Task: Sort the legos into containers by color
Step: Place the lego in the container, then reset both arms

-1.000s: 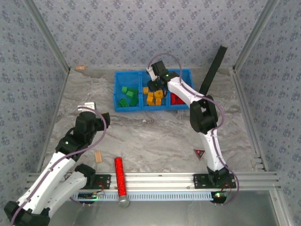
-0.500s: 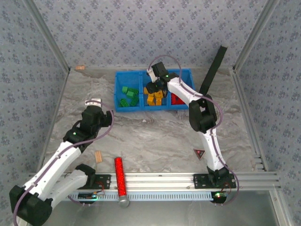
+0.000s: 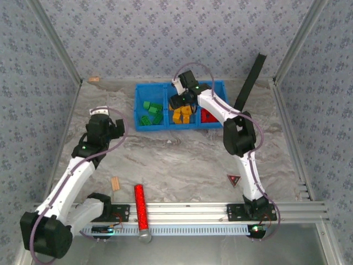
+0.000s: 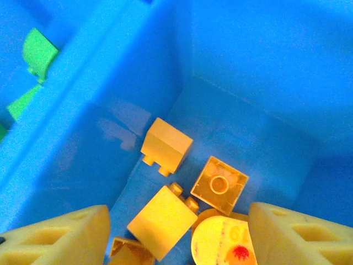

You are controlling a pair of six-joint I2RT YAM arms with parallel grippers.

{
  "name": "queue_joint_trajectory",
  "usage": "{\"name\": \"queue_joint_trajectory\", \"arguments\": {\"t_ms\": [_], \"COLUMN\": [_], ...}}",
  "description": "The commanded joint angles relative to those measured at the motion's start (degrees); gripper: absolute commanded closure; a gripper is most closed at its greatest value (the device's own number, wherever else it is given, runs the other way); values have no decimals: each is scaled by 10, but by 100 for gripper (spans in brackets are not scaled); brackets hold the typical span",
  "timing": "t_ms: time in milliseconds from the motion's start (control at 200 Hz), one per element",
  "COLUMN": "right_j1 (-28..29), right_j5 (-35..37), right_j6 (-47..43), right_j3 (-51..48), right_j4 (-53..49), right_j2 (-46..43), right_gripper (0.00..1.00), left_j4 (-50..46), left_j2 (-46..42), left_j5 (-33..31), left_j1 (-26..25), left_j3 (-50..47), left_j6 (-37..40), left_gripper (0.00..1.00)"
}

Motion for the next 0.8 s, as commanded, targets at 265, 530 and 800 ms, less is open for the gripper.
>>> {"name": "queue_joint_trajectory", "arguments": {"t_ms": [265,530,800], "right_j1": [-10,-63,-108], "right_j5": [6,35,111], "right_j6": [-15,-1,30], "right_j3": [-45,-293,-527], "right_j4": [-58,-24,47], "right_j2": [-133,-358,-560], "right_gripper": [13,0,0], "left_j4": [90,263,505], "left_j2": [25,62,167], "left_j5": [-19,-43,60], "left_j1": [58,68,124], "left_j3": [-39,-142,-204], "left_j6": [40,55,74], "left_gripper": [0,0,0]}}
